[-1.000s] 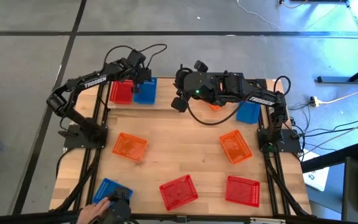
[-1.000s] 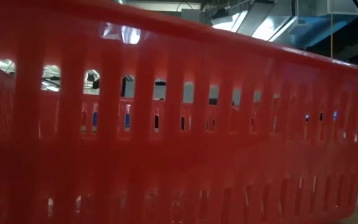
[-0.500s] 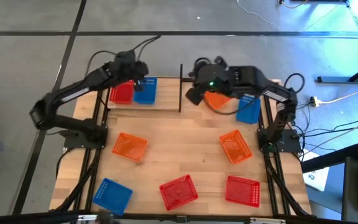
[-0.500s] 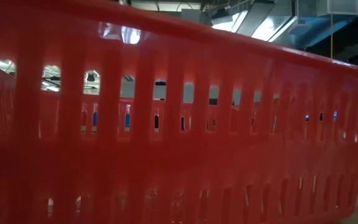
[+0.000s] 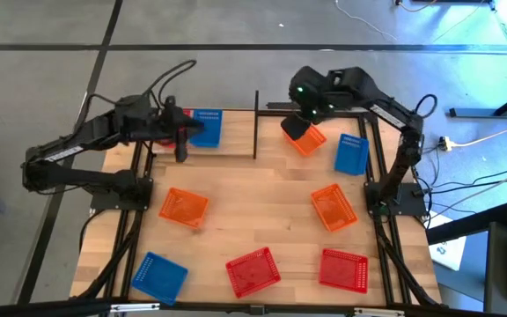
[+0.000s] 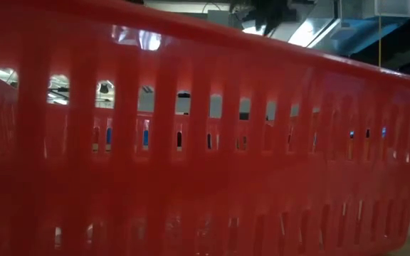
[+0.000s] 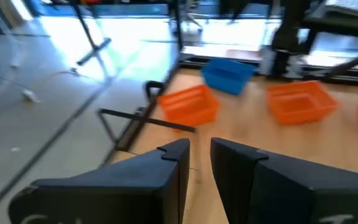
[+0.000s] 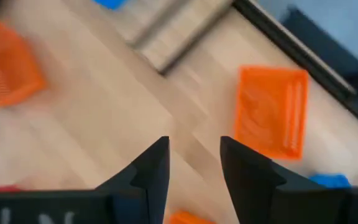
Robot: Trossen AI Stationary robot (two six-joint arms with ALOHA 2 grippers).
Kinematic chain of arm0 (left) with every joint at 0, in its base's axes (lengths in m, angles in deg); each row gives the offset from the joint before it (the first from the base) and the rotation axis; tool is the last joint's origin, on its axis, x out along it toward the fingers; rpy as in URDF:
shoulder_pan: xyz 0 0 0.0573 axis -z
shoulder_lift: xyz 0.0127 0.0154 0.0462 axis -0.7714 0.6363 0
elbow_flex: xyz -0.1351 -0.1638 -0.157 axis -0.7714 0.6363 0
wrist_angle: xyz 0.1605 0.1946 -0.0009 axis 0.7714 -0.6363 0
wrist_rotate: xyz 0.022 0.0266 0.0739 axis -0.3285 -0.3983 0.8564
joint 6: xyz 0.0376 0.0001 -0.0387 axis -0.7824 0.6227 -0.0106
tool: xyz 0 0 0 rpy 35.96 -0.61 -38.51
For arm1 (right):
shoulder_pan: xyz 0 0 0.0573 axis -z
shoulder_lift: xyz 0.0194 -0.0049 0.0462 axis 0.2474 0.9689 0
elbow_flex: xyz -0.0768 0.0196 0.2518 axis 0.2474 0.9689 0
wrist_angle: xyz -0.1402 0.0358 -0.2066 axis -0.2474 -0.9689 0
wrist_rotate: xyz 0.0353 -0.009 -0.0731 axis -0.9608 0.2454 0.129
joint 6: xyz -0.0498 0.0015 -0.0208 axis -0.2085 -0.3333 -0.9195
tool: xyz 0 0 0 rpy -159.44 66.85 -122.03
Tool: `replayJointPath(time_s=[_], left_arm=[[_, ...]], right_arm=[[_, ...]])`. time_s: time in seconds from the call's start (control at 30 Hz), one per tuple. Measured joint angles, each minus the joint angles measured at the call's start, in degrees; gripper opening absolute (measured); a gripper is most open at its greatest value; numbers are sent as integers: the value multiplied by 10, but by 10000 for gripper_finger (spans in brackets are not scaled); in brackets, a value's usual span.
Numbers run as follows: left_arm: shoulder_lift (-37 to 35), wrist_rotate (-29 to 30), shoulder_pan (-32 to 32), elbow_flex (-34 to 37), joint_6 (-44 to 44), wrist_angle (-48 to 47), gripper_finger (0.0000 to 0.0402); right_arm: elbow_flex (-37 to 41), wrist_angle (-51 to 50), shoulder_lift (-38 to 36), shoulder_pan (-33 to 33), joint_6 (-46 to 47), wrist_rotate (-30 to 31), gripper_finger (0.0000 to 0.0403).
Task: Stack baskets on shelf by color
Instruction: Put the top right orange bin on the shelf
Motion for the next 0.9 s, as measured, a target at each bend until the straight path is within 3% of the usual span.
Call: replayJointPath(time_s=[0.17,0.33,0.7,0.9], left_arm=[[-12,1,44,0,18,-29,59],[-12,1,69,0,19,-32,59],[-11,5,74,0,48,-31,59],[-11,5,74,0,49,-31,59]], right_arm=[[122,18,0,63,-5,-67,143],[259,132,1,98,-25,-142,143],[442,327,1,107,-25,-135,142],[472,340,1,107,-50,-56,142]])
